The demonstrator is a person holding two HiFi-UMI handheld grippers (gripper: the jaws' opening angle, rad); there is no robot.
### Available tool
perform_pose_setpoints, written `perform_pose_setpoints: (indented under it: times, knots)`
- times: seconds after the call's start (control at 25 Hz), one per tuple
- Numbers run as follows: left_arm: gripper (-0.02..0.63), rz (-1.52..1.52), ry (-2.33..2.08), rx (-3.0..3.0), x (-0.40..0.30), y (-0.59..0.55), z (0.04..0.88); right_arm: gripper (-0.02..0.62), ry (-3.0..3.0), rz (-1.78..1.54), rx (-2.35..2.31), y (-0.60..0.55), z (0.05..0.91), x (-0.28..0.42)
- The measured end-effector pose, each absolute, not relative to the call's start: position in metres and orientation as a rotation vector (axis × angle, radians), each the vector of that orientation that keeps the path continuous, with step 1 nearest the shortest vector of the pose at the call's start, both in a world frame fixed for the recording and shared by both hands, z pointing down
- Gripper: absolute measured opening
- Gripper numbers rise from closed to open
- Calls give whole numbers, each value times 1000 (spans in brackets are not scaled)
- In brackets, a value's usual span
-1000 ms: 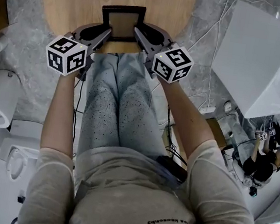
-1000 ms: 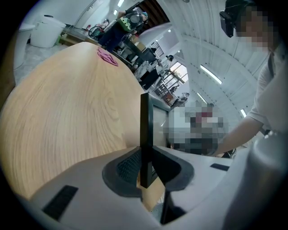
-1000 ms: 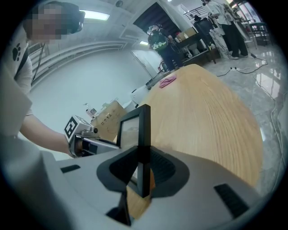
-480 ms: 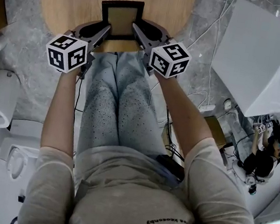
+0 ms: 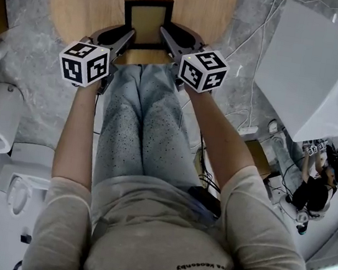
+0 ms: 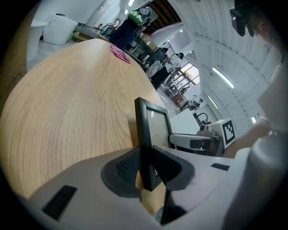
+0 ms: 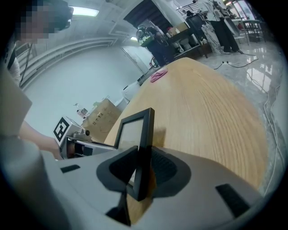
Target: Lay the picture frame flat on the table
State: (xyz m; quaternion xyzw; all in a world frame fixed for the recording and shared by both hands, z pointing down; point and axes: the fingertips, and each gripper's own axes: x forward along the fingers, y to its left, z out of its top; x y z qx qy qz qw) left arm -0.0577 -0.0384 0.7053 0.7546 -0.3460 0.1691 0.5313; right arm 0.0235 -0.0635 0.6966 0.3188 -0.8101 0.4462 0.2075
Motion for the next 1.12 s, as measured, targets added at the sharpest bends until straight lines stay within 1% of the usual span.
perform_pose_setpoints:
  times: [0.16, 1.12]
  knots:
    - [97, 401, -842, 1794, -59, -39, 707, 97, -2242, 1232, 907, -65, 698, 24]
    - [120, 488, -1005, 1757, -70, -44, 705, 98, -2160, 1200, 987, -67, 702, 22]
